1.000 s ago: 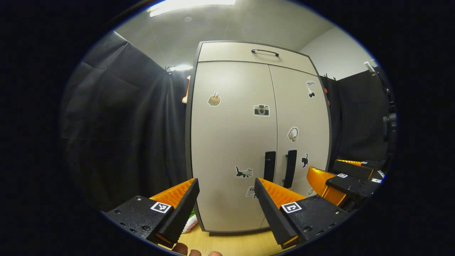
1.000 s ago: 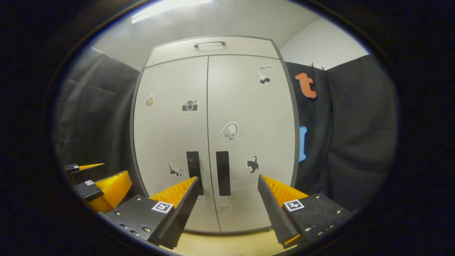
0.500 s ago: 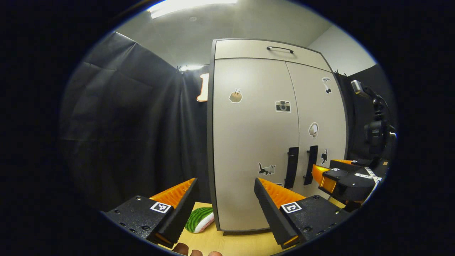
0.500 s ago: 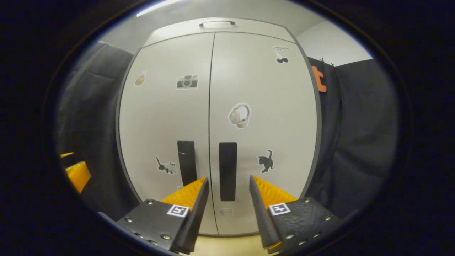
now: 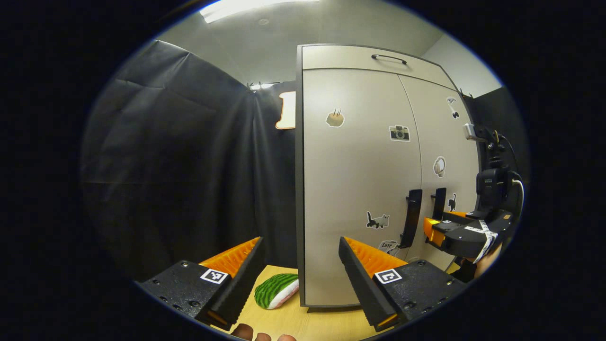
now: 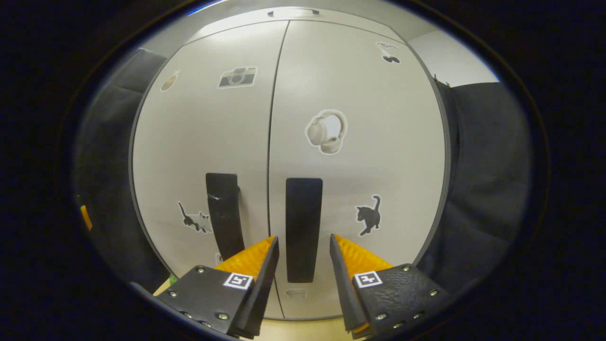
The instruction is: Open the right door of the double-door shoe cabinet with the right hand, and open the left door with the left hand.
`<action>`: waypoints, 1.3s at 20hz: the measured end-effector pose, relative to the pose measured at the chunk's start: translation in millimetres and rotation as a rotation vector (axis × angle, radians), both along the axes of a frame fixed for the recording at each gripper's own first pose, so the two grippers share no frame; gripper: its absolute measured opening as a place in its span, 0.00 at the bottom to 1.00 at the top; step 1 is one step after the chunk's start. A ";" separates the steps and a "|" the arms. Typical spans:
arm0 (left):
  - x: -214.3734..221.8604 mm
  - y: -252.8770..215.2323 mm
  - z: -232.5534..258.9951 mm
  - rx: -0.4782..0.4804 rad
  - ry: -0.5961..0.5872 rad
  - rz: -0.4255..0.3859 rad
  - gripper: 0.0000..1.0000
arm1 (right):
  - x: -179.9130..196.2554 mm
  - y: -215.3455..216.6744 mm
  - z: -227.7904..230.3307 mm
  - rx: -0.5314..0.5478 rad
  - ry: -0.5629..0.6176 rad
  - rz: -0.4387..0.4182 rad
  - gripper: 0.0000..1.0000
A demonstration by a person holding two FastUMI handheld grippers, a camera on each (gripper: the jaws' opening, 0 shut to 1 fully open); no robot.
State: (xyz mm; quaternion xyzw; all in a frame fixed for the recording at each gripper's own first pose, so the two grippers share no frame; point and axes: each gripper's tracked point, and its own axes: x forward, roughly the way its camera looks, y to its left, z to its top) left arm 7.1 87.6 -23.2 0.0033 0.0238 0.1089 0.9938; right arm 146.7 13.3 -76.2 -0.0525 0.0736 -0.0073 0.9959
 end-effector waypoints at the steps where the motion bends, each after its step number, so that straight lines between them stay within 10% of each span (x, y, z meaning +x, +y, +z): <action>1: 2.6 1.3 -1.8 -0.001 0.003 0.000 0.96 | 6.9 -1.0 -3.5 0.003 0.005 -0.005 0.64; 3: 6.3 2.1 -3.4 -0.004 0.004 0.002 0.96 | 6.3 2.3 1.7 0.012 -0.007 -0.009 0.40; 12: 11.8 6.4 -8.4 -0.018 0.017 0.005 0.96 | 10.0 2.1 -5.3 0.001 -0.001 -0.039 0.23; 26: -5.3 -18.3 -4.1 -0.044 0.007 -0.045 0.96 | -15.0 -2.7 2.8 0.020 0.015 0.117 0.22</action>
